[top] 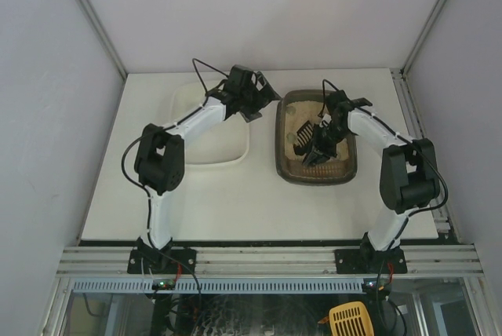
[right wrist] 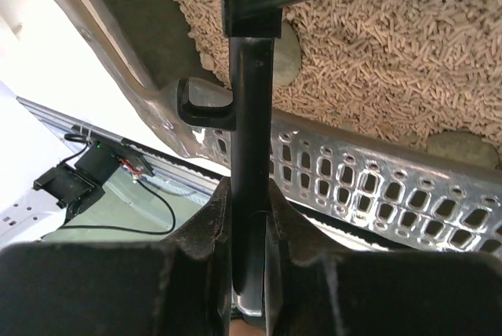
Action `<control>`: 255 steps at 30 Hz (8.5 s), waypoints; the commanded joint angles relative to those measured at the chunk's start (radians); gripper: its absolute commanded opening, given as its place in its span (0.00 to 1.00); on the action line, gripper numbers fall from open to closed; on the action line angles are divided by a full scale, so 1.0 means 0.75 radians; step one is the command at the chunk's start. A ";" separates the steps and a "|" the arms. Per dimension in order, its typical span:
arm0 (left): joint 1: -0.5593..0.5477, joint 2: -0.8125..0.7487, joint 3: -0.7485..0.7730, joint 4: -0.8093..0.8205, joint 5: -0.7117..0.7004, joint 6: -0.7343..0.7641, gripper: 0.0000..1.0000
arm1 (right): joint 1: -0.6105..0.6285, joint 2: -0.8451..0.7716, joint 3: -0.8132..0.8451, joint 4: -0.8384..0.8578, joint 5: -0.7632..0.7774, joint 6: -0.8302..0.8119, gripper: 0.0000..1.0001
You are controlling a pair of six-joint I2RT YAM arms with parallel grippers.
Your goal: Clean the litter box
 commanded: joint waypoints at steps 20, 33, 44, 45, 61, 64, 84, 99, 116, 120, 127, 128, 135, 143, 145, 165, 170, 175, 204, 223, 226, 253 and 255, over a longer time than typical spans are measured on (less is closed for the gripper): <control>0.018 -0.233 -0.125 -0.006 -0.024 0.468 1.00 | -0.260 -0.507 -0.517 0.603 -0.356 0.173 0.00; 0.041 -0.323 -0.259 0.000 -0.083 0.580 1.00 | -0.291 -0.632 -0.643 0.587 -0.145 0.206 0.00; 0.003 -0.295 -0.239 -0.008 -0.078 0.518 1.00 | -0.215 -0.298 -0.283 0.212 -0.154 0.092 0.00; 0.001 -0.293 -0.240 -0.007 -0.092 0.519 1.00 | -0.204 -0.272 -0.247 0.186 -0.146 0.085 0.00; 0.004 -0.343 -0.341 0.061 -0.135 0.580 1.00 | -0.044 0.049 0.068 -0.058 -0.072 -0.022 0.00; 0.007 -0.362 -0.372 0.076 -0.146 0.599 1.00 | -0.027 0.029 0.085 -0.126 0.016 -0.040 0.00; 0.011 -0.377 -0.405 0.105 -0.145 0.576 1.00 | 0.031 0.086 0.187 -0.220 -0.023 -0.018 0.00; 0.009 -0.381 -0.423 0.096 -0.160 0.580 1.00 | -0.082 0.075 -0.026 0.314 -0.225 0.152 0.00; 0.011 -0.476 -0.518 0.049 -0.221 0.694 1.00 | -0.255 -0.577 -0.790 1.162 -0.488 0.425 0.00; 0.019 -0.522 -0.562 0.051 -0.252 0.736 1.00 | -0.260 -0.709 -1.064 1.641 -0.529 0.587 0.00; 0.042 -0.583 -0.629 0.047 -0.284 0.762 1.00 | -0.315 -0.597 -1.422 2.677 -0.626 0.986 0.00; 0.045 -0.588 -0.640 0.047 -0.289 0.762 1.00 | -0.322 -0.571 -1.426 2.709 -0.623 0.987 0.00; 0.046 -0.627 -0.695 0.037 -0.347 0.805 1.00 | -0.382 -0.278 -1.469 3.343 -0.724 1.248 0.00; 0.046 -0.668 -0.736 0.027 -0.442 0.877 1.00 | -0.392 -0.134 -1.410 3.359 -0.760 1.287 0.00; 0.046 -0.671 -0.739 0.023 -0.452 0.882 1.00 | -0.419 -0.093 -1.390 3.359 -0.770 1.294 0.00; 0.046 -0.705 -0.746 0.026 -0.522 0.930 1.00 | -0.357 -0.004 -1.378 3.354 -0.766 1.295 0.00; 0.046 -0.710 -0.744 0.029 -0.532 0.938 1.00 | -0.294 0.005 -1.351 3.331 -0.776 1.298 0.00; 0.046 -0.713 -0.748 0.029 -0.537 0.941 1.00 | -0.296 0.051 -1.337 3.324 -0.764 1.302 0.00; 0.638 -0.729 -0.372 -0.350 -0.046 0.989 1.00 | 0.127 -0.367 -0.914 1.835 -0.472 0.579 0.00; 0.676 -0.759 -0.479 -0.308 -0.139 0.957 1.00 | 0.936 0.395 0.771 0.004 1.428 -0.130 0.00; 0.681 -0.761 -0.490 -0.311 -0.141 0.958 1.00 | 0.950 0.425 0.834 0.014 1.441 -0.144 0.00; 0.174 0.360 0.907 -0.200 0.353 0.786 1.00 | 0.162 -0.416 -0.080 0.195 0.570 0.020 0.00; 0.134 0.372 0.813 -0.024 0.341 0.720 1.00 | 0.114 -0.402 -0.125 0.243 0.505 0.024 0.00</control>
